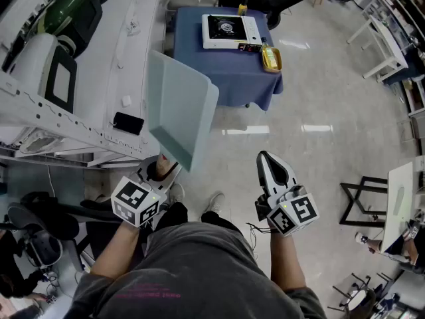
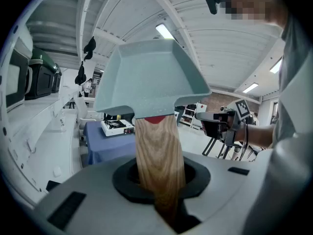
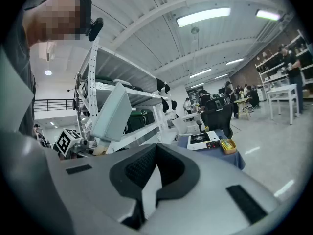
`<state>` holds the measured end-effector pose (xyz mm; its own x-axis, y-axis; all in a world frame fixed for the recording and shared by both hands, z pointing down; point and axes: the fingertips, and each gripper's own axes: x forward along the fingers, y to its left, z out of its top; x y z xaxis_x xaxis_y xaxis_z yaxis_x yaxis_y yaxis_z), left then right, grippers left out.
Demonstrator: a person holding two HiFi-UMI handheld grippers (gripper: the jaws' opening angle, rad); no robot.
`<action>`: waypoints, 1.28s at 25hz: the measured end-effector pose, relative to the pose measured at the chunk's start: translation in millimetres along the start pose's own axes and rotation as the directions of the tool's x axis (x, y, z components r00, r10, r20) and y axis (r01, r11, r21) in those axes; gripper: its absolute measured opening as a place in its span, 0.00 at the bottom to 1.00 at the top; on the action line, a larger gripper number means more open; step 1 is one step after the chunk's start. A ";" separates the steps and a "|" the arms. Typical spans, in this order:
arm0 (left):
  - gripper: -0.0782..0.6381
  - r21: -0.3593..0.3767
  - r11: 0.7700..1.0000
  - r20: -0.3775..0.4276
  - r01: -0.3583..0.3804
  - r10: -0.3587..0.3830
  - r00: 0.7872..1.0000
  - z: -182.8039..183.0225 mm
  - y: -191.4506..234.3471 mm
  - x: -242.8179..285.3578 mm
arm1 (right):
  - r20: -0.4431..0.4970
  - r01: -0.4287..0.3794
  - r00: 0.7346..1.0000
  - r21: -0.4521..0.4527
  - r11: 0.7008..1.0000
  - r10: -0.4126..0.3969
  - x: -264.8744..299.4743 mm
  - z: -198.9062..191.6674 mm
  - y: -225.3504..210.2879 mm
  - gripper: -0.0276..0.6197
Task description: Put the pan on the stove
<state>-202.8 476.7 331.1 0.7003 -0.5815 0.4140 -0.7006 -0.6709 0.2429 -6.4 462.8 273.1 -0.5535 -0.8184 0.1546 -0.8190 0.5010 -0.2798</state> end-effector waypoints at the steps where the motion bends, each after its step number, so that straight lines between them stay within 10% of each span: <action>1: 0.19 -0.003 1.000 0.000 0.000 0.000 1.000 -0.3 0.4 1.2 | 0.002 0.000 1.000 0.000 1.000 0.000 1.5 -0.6 -0.8 0.02; 32: 0.19 -0.018 0.996 0.012 -0.085 0.085 0.996 33.3 -49.0 92.8 | 0.029 0.024 0.999 0.037 0.999 -0.025 -60.0 8.4 -135.2 0.02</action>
<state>-99.0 440.3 328.4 0.6395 -0.6424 0.4224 -0.7602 -0.6104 0.2226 138.8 441.8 293.7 -0.5282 -0.8385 0.1339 -0.8259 0.4707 -0.3105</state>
